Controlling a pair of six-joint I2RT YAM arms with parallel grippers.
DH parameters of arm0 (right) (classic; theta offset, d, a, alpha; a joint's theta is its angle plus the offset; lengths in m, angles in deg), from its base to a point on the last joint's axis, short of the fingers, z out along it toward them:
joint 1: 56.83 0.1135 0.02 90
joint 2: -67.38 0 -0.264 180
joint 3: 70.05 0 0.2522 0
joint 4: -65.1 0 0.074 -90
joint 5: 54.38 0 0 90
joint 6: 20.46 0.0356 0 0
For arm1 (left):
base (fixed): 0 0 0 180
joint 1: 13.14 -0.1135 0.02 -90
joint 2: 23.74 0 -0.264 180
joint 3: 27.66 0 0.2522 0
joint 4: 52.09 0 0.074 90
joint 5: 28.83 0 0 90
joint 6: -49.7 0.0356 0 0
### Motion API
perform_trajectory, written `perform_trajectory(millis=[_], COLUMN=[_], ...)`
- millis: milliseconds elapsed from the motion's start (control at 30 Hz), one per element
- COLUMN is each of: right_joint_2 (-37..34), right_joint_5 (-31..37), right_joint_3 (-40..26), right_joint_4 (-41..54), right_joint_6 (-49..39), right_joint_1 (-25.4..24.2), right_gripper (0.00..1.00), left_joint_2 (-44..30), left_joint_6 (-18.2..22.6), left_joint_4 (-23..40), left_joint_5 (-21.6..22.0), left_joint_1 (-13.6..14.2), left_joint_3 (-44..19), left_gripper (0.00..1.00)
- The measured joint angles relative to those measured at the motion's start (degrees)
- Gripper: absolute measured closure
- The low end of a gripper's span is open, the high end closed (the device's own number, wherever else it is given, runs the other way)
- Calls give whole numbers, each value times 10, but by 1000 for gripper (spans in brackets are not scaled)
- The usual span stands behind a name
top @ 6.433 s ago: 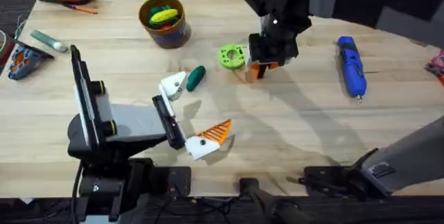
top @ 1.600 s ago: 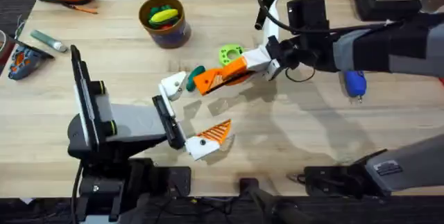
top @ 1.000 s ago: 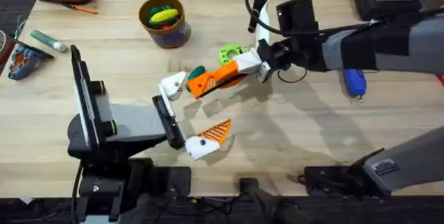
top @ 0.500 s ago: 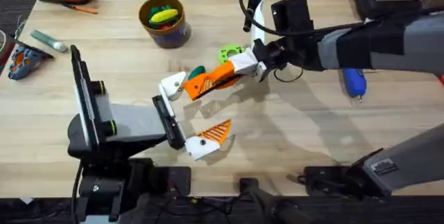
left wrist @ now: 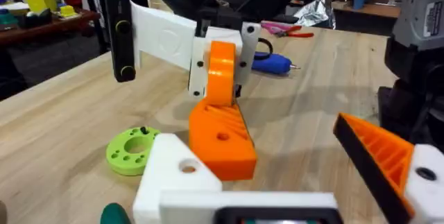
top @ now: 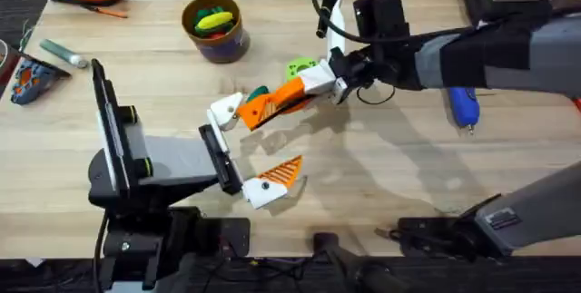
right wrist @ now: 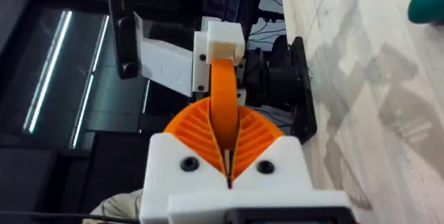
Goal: Pick up the gripper from the table and insert it into the empty holder that is missing its gripper. Then pick up a screw, insert it into the mounting hole, and use the screwdriver to tighten it. Finally, clean up the table by picking up the vegetable and placing it into the bucket.
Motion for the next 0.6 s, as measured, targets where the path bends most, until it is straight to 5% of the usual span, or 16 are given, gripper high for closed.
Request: perform_trajectory(millis=[600], right_joint_2=[-7], right_joint_5=[16], right_joint_3=[-4], right_joint_4=[12], right_joint_6=[2], right_joint_1=[0], right_gripper=[997], left_joint_2=[0], left_joint_6=[-4], left_joint_4=[0], left_joint_5=[0], left_joint_1=[0], left_joint_3=[0], left_gripper=[15])
